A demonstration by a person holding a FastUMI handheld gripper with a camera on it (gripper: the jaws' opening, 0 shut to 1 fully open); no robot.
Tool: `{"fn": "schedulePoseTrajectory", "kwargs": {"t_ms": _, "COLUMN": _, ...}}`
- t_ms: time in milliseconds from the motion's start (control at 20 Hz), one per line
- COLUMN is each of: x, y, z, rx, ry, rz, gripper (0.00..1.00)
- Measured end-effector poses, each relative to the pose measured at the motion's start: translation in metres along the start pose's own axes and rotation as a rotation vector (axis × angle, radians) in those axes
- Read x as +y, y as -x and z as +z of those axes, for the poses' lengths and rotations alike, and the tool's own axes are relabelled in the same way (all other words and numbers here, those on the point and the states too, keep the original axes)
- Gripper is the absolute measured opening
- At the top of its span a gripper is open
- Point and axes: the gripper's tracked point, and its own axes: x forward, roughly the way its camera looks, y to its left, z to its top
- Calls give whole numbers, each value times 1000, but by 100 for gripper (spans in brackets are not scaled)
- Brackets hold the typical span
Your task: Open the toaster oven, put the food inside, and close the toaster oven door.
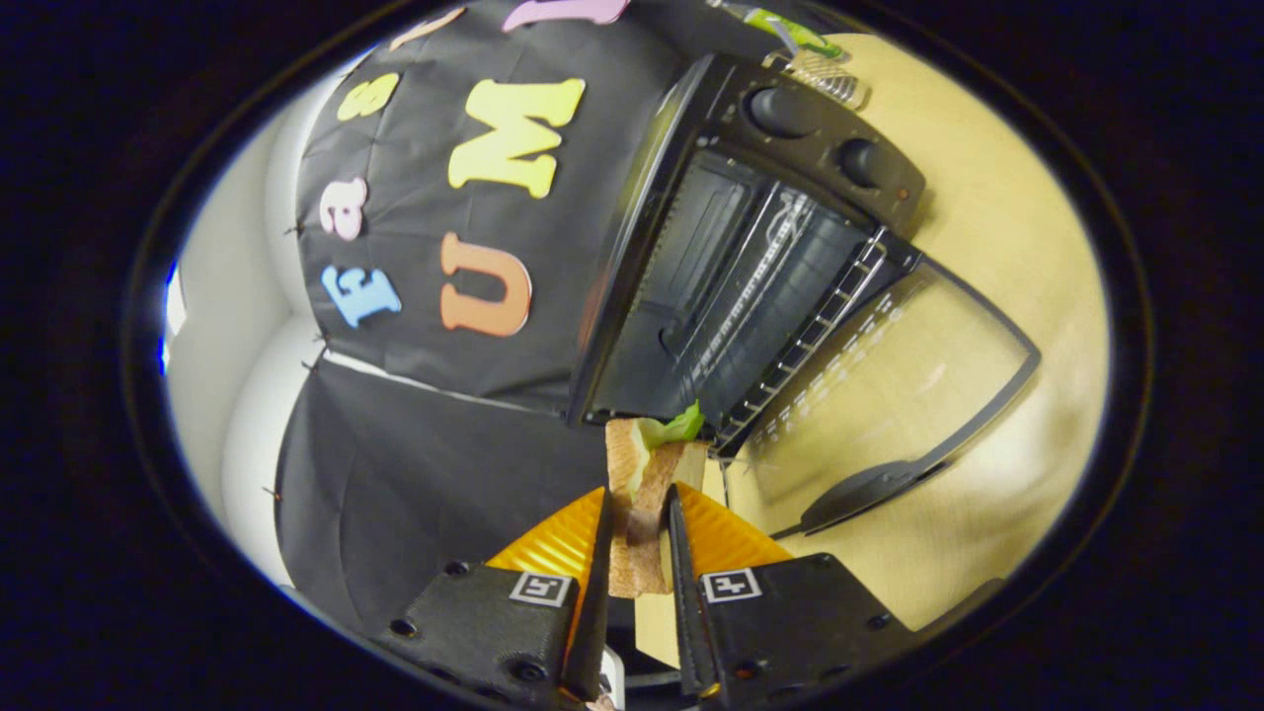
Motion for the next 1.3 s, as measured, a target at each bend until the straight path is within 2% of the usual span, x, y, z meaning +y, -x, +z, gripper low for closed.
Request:
{"fn": "schedulePoseTrajectory", "kwargs": {"t_ms": 100, "x": -1, "y": 3, "z": 15, "rx": -77, "ry": -34, "rz": 23, "gripper": 35}}
{"fn": "schedulePoseTrajectory", "kwargs": {"t_ms": 250, "x": 6, "y": 4, "z": 25, "rx": -134, "ry": -96, "rz": 126, "gripper": 35}}
{"fn": "schedulePoseTrajectory", "kwargs": {"t_ms": 350, "x": 5, "y": 0, "z": 32, "rx": -178, "ry": -119, "rz": 134, "gripper": 35}}
{"fn": "schedulePoseTrajectory", "kwargs": {"t_ms": 600, "x": -13, "y": -13, "z": 67, "rx": -374, "ry": -45, "rz": 77, "gripper": 34}}
{"fn": "schedulePoseTrajectory", "kwargs": {"t_ms": 800, "x": -28, "y": -28, "z": 88, "rx": -454, "ry": 6, "rz": -5, "gripper": 35}}
{"fn": "schedulePoseTrajectory", "kwargs": {"t_ms": 1100, "x": -31, "y": -55, "z": 100, "rx": -488, "ry": 90, "rz": -108, "gripper": 35}}
{"fn": "schedulePoseTrajectory", "kwargs": {"t_ms": 1300, "x": -42, "y": -84, "z": 91, "rx": -366, "ry": 161, "rz": -221, "gripper": 36}}
